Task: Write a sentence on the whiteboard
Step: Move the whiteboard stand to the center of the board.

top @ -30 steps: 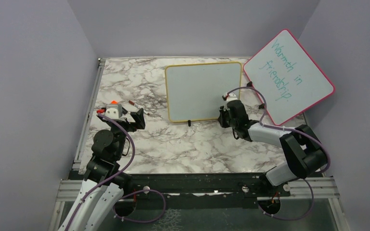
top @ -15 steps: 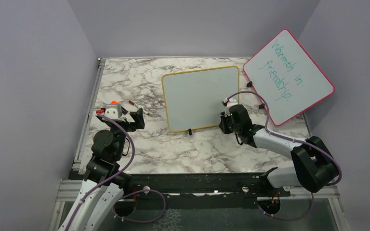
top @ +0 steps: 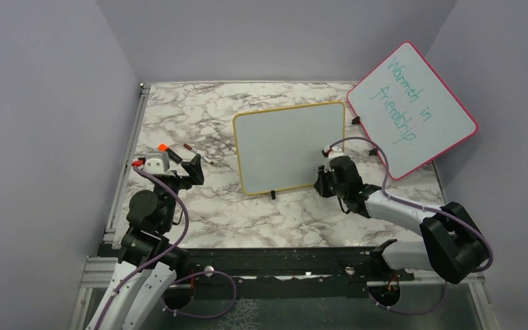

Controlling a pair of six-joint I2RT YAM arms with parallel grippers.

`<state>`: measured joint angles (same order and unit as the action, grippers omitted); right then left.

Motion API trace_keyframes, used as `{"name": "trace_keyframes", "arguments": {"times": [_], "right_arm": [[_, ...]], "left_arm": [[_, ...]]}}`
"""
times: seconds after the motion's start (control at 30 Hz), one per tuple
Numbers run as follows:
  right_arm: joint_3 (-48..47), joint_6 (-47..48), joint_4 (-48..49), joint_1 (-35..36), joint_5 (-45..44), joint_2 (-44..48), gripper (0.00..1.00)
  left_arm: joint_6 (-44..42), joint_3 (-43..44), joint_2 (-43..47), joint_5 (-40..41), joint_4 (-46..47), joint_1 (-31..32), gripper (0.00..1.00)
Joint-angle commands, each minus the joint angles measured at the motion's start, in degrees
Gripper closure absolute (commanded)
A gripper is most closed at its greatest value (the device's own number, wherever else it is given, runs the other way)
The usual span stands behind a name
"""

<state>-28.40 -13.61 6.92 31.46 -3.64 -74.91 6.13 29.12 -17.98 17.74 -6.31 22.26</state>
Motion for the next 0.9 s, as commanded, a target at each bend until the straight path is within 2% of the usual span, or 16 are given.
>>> {"name": "trace_keyframes", "arguments": {"times": [0.0, 0.23, 0.5, 0.63, 0.77, 0.87], "right_arm": [[1.9, -4.1, -1.0, 0.4, -2.2, 3.4, 0.8], [2.6, -7.2, -2.6, 0.4, -7.8, 5.1, 0.66], [3.8, -7.8, -4.1, 0.4, -8.3, 11.2, 0.56], [2.8, -7.9, -6.7, 0.4, -7.6, 15.5, 0.48], [0.0, -8.2, -13.0, 0.4, -7.2, 20.0, 0.29], [-2.3, -7.7, -17.1, 0.4, -10.1, 23.8, 0.13]], "left_arm": [[-0.5, -0.6, 1.1, 2.0, -0.8, 0.2, 0.01], [-0.5, -0.4, -0.7, 1.8, -0.4, -0.2, 0.01], [0.7, 0.0, -2.9, 3.8, -0.3, -0.9, 0.01], [2.9, 1.6, -7.4, 3.1, -0.4, -1.2, 0.01], [5.5, 4.2, -14.5, 2.7, -1.5, -2.0, 0.01], [7.1, 5.0, -18.5, 1.7, -1.0, -3.7, 0.01]]}}
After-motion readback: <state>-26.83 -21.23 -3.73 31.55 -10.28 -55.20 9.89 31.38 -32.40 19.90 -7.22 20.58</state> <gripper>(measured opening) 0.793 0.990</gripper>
